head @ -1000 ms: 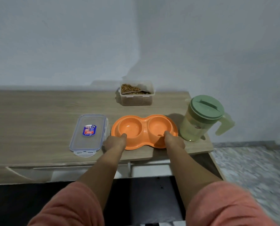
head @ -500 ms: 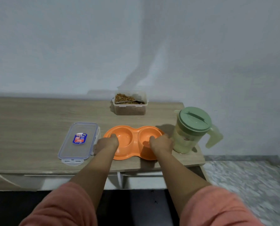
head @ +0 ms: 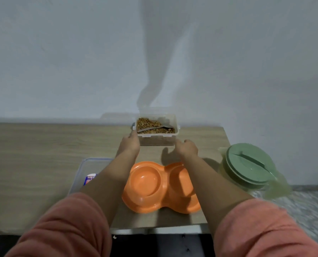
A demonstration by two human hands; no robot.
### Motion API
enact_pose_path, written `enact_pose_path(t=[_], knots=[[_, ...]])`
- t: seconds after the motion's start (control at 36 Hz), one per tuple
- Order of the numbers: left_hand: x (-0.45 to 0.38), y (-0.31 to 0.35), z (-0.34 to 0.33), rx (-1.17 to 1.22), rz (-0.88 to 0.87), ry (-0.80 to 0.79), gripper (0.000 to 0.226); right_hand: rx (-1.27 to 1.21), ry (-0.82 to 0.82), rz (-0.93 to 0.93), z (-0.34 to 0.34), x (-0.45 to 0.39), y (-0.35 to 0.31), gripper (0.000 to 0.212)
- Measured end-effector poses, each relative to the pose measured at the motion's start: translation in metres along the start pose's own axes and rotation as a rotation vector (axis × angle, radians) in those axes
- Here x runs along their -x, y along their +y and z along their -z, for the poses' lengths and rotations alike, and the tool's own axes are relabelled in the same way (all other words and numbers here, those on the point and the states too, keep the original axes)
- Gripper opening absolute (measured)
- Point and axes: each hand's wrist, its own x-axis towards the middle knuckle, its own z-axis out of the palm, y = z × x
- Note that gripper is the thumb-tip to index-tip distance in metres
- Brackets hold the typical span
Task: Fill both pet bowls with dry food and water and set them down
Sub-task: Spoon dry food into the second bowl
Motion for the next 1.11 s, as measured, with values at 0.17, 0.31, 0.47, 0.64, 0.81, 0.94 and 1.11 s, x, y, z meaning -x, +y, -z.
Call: enact_pose_path(t=[0.17,0.31,0.47,0.64,0.81,0.94,1.11], knots=[[-0.056,0.010,-0.013,0.099,0.035,-0.095,0.074,-0.096,0.025,-0.067,-0.021,-0.033,-0.026,0.053],[-0.081,0.008,-0.024,0.304,0.163,-0.217,0.084,-0.148,0.051,-0.200,-0.027,-0.047,-0.038,0.048],[-0.068,0.013,-0.020,0.411,0.114,-0.277,0.065,-0.137,0.130,-0.204,-0.033,-0.044,-0.040,0.042],[-0.109,-0.011,-0.028,0.431,0.119,-0.346,0.100,0.000,0.185,-0.173,-0.035,-0.028,-0.048,0.040],[-0.090,-0.006,0.002,0.446,0.029,-0.391,0.084,0.274,0.182,0.009,-0.019,0.001,-0.064,0.034],[-0.024,0.011,0.045,0.546,0.030,-0.429,0.067,0.291,0.175,0.115,-0.001,0.027,-0.072,0.033],[0.015,-0.003,0.070,0.803,0.034,-0.442,0.065,0.423,0.140,0.295,0.011,0.057,-0.069,0.032]])
